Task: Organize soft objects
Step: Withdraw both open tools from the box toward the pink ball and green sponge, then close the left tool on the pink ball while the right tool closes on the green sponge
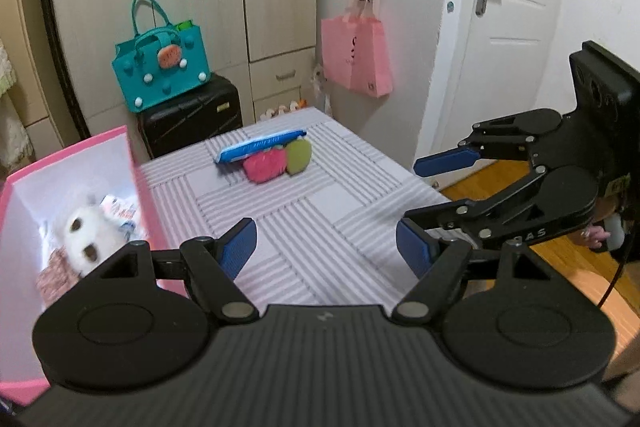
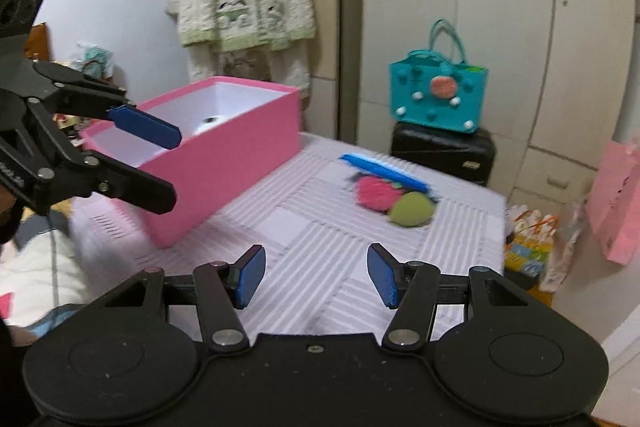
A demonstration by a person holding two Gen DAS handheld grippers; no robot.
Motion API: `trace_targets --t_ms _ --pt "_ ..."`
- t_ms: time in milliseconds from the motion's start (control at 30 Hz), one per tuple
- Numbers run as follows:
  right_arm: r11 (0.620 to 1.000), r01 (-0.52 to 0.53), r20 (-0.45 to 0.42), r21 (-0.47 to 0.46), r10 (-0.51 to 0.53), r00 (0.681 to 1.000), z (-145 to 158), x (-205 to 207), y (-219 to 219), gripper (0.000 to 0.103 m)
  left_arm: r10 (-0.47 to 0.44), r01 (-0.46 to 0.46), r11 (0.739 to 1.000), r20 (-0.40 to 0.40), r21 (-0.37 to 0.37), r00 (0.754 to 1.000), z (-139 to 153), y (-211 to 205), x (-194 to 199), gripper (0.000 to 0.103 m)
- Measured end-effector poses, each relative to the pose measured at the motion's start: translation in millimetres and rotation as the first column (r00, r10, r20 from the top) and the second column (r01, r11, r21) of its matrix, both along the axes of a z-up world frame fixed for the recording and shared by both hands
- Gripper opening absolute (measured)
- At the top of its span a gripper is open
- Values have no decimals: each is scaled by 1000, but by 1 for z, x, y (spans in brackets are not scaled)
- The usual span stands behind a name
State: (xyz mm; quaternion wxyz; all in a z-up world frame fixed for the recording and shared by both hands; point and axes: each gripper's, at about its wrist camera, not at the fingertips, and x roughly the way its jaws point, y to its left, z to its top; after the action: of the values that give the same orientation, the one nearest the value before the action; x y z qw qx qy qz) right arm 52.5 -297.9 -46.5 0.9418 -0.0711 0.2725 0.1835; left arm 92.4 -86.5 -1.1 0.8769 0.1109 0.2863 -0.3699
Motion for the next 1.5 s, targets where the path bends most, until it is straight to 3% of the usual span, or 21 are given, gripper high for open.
trace_targets --t_ms 100,233,467,667,767,1100,1300,1500 --pt "999 10 34 -38 -9 999 -13 20 -9 62 18 -18 999 8 -35 1000 -10 -17 16 76" --pt "996 -4 72 -90 11 997 -28 48 -18 64 153 -149 986 59 -71 986 -26 -38 37 76" --pt "998 -34 32 -45 36 999 -50 110 -39 64 261 -262 957 -28 -121 965 -47 -57 90 75" --pt "995 -83 -17 -61 82 996 -70 147 -42 68 325 -353 923 -184 -152 928 -69 -71 142 74" --pt "995 -82 -41 -57 80 996 -78 161 -43 68 359 -389 910 -200 -141 912 -82 -81 158 74" --pt "991 -115 -43 -74 112 993 -88 180 -40 69 425 -456 884 -236 -98 874 -116 -107 190 73" --pt "992 -109 -24 -69 107 994 -90 187 -41 70 466 -496 857 -203 -136 861 -118 -112 196 75" --pt "992 -109 -15 -67 108 994 -91 189 -41 70 470 -519 840 -261 -161 843 -121 -107 201 75"
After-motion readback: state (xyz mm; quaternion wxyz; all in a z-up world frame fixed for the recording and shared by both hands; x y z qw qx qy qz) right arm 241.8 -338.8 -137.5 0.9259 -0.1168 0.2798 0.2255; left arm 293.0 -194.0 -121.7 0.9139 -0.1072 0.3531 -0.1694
